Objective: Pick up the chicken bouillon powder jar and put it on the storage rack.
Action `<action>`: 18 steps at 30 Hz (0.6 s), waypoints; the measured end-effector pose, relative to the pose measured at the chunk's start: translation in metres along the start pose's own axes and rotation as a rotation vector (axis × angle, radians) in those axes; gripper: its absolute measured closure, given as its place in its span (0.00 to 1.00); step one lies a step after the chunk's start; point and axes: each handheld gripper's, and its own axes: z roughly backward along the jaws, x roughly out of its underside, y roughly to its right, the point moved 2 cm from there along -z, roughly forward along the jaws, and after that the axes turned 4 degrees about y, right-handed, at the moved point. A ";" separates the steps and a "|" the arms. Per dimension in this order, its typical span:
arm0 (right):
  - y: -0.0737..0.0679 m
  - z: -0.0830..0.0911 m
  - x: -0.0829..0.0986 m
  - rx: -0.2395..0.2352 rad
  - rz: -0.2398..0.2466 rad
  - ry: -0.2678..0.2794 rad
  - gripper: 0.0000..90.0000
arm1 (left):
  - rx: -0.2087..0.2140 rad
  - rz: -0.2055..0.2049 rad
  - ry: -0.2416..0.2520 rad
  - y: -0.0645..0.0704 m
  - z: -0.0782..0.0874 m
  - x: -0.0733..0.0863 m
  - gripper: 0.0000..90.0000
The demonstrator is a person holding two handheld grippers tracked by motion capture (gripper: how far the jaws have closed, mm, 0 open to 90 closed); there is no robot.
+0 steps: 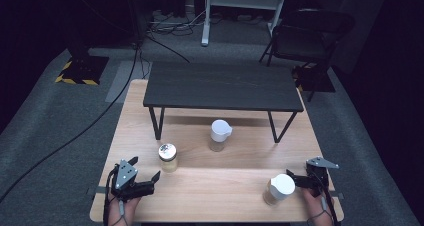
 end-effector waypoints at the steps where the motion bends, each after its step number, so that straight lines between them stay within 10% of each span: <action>1: 0.000 0.000 0.000 0.000 0.000 0.000 0.07 | 0.001 0.003 0.003 0.000 0.000 0.000 0.08; 18: -0.001 0.000 0.000 0.003 -0.002 -0.001 0.06 | 0.054 -0.002 0.085 0.000 -0.018 -0.003 0.09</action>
